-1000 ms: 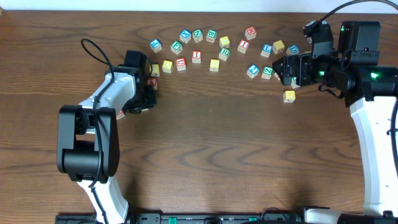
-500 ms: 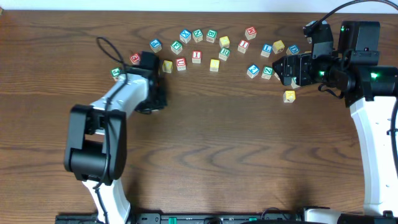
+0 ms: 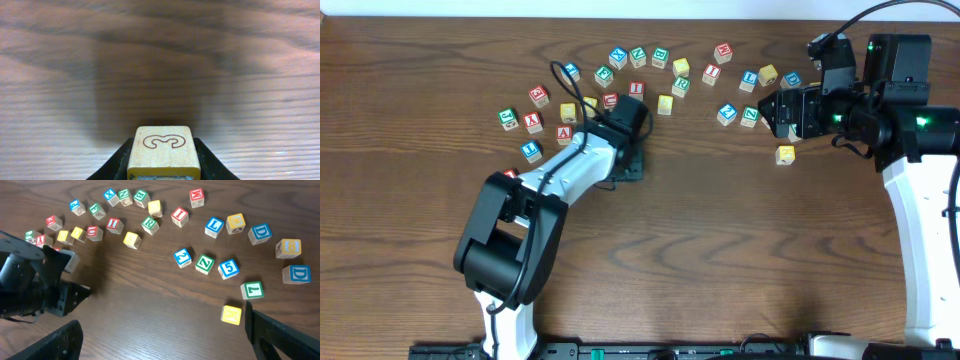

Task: Spell out CORL
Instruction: 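Carry the yellow C block to the table center and lower it, then open the left gripper and move it back toward the left blocks, then grasp the yellow O block with the left gripper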

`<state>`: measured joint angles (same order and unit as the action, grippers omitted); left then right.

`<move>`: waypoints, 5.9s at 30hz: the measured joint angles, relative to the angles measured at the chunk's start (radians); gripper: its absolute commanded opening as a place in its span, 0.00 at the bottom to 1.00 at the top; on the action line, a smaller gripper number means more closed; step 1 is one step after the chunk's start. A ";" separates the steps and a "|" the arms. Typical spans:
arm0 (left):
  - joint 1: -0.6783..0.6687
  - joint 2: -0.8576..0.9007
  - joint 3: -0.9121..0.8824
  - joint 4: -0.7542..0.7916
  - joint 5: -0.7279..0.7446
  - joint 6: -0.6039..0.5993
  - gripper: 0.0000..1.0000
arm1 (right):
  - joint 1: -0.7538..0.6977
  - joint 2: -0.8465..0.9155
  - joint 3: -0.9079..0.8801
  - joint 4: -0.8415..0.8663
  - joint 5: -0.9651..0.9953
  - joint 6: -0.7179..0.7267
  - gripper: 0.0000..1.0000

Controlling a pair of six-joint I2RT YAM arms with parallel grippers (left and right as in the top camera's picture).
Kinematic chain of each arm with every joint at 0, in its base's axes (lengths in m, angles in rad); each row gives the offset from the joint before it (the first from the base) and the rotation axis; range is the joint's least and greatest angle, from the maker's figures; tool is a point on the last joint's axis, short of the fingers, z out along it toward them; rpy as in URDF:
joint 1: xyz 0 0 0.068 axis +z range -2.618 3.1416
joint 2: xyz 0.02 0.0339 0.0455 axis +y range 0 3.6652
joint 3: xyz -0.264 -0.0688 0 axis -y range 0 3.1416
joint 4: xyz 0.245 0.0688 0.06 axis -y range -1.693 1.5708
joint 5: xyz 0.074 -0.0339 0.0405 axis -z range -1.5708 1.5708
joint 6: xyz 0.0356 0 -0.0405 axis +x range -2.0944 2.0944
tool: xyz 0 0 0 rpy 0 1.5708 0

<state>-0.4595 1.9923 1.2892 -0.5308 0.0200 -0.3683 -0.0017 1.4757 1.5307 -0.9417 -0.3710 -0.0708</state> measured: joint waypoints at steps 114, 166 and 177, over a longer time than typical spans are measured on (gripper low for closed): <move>0.073 -0.358 0.060 -0.096 -0.027 0.033 0.56 | 0.000 0.000 0.000 -0.055 0.001 0.000 0.99; 0.246 0.346 0.675 -0.227 -0.026 0.347 0.50 | 0.000 0.000 0.000 -0.106 0.002 0.012 0.99; 0.246 0.346 0.661 -0.207 -0.026 0.347 0.50 | 0.000 0.000 0.000 -0.106 0.002 0.016 0.99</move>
<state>-0.2131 2.3383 1.9503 -0.7380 -0.0063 -0.0216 -0.0017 1.4757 1.5311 -1.0477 -0.3695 -0.0544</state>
